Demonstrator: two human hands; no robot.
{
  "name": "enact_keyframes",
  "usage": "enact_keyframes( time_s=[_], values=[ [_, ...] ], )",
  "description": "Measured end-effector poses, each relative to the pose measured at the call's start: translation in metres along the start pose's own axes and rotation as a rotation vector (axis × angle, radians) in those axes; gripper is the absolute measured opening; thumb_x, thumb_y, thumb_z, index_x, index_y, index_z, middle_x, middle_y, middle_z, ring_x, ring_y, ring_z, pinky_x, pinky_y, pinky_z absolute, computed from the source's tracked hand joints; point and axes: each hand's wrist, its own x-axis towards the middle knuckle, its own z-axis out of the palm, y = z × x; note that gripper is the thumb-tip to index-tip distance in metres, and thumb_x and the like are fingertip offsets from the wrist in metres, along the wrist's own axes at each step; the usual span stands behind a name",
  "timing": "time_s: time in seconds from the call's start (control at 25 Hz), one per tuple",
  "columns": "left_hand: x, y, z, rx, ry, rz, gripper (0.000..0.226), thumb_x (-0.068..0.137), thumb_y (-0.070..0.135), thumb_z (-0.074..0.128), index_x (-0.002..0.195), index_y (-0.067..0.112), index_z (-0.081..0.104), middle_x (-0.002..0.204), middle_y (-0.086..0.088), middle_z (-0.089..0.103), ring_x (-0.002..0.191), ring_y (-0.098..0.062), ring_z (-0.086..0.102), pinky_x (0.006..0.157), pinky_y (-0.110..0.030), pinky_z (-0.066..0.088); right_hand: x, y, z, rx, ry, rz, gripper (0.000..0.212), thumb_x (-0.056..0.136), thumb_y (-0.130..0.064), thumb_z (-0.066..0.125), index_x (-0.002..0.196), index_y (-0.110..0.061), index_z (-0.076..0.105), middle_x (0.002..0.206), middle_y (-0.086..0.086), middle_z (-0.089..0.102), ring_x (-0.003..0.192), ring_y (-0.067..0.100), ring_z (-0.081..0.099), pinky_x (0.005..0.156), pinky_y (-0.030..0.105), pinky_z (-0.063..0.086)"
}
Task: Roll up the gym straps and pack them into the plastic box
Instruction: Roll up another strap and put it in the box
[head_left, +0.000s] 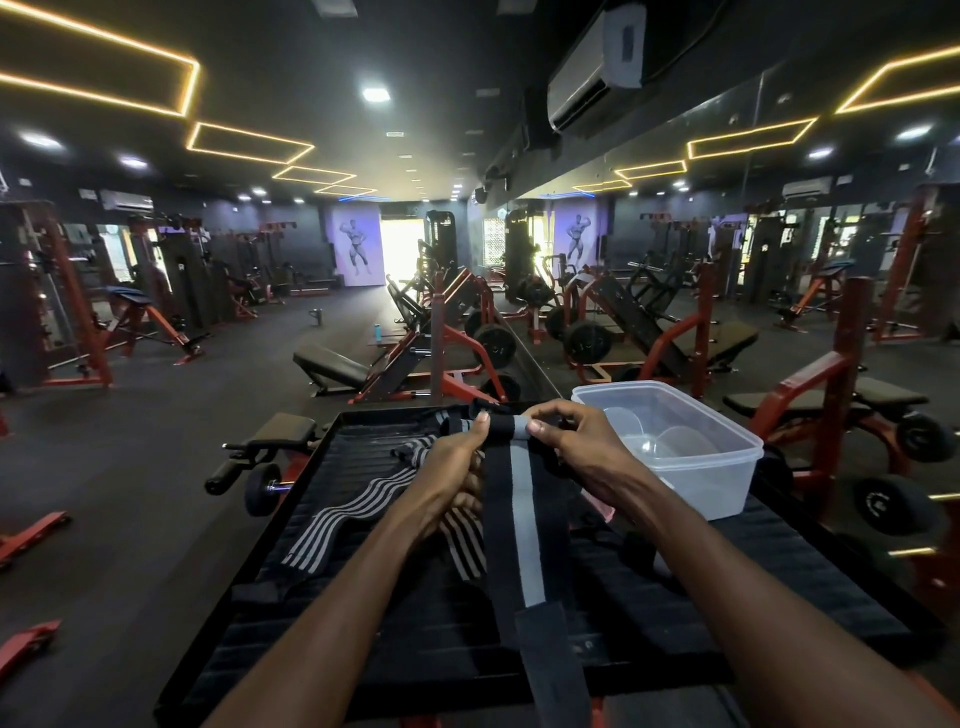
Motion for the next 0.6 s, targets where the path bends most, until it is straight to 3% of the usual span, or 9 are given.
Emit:
enact_keyframes(
  time_s=[0.08, 0.16, 0.24, 0.36, 0.48, 0.6],
  values=[
    [0.008, 0.002, 0.001, 0.038, 0.047, 0.072, 0.069, 0.080, 0.074, 0.055, 0.095, 0.008, 0.072, 0.083, -0.012, 0.071, 0.065, -0.029, 0.067, 0.058, -0.039, 0.056, -0.002, -0.002, -0.002, -0.021, -0.012, -0.032, 0.011, 0.091, -0.007, 0.069, 0.101, -0.006, 0.074, 0.091, 0.007, 0.067, 0.079, 0.020, 0.063, 0.053, 0.023, 0.049],
    [0.012, 0.003, 0.003, 0.138, 0.081, 0.145, 0.074, 0.069, 0.079, 0.058, 0.094, 0.011, 0.074, 0.090, -0.011, 0.076, 0.083, -0.031, 0.072, 0.081, -0.052, 0.058, -0.001, -0.002, -0.003, -0.034, -0.017, -0.070, 0.011, 0.088, -0.005, 0.071, 0.098, -0.008, 0.074, 0.092, 0.006, 0.068, 0.086, 0.022, 0.065, 0.059, 0.025, 0.051],
    [0.015, 0.002, 0.006, 0.161, 0.109, 0.174, 0.052, 0.073, 0.068, 0.061, 0.089, 0.021, 0.076, 0.089, -0.004, 0.077, 0.088, -0.026, 0.073, 0.090, -0.053, 0.054, -0.001, -0.001, -0.005, -0.017, -0.024, -0.079, 0.015, 0.085, -0.002, 0.073, 0.099, -0.008, 0.074, 0.094, 0.008, 0.070, 0.090, 0.025, 0.067, 0.067, 0.031, 0.055],
    [0.017, 0.003, 0.011, 0.122, 0.153, 0.231, 0.008, 0.089, 0.032, 0.067, 0.084, 0.032, 0.073, 0.090, 0.002, 0.076, 0.092, -0.019, 0.072, 0.091, -0.045, 0.056, -0.002, -0.002, -0.011, 0.069, -0.081, 0.018, 0.020, 0.086, -0.005, 0.073, 0.106, -0.004, 0.071, 0.095, 0.013, 0.071, 0.088, 0.025, 0.067, 0.072, 0.034, 0.056],
    [0.015, 0.005, 0.017, 0.029, 0.165, 0.255, 0.018, 0.090, 0.012, 0.068, 0.089, 0.030, 0.071, 0.096, -0.006, 0.076, 0.095, -0.024, 0.072, 0.090, -0.042, 0.057, -0.001, -0.001, -0.015, 0.059, -0.138, 0.058, 0.016, 0.090, -0.009, 0.069, 0.106, -0.004, 0.070, 0.095, 0.014, 0.071, 0.087, 0.023, 0.068, 0.073, 0.031, 0.055],
    [0.009, 0.007, 0.023, -0.183, 0.112, 0.190, 0.012, 0.089, 0.010, 0.069, 0.096, 0.019, 0.073, 0.098, -0.014, 0.075, 0.092, -0.030, 0.073, 0.080, -0.042, 0.060, 0.001, 0.001, -0.021, 0.084, -0.087, -0.015, 0.019, 0.086, 0.003, 0.069, 0.103, -0.004, 0.073, 0.099, 0.018, 0.073, 0.093, 0.028, 0.069, 0.085, 0.038, 0.058]
  ],
)
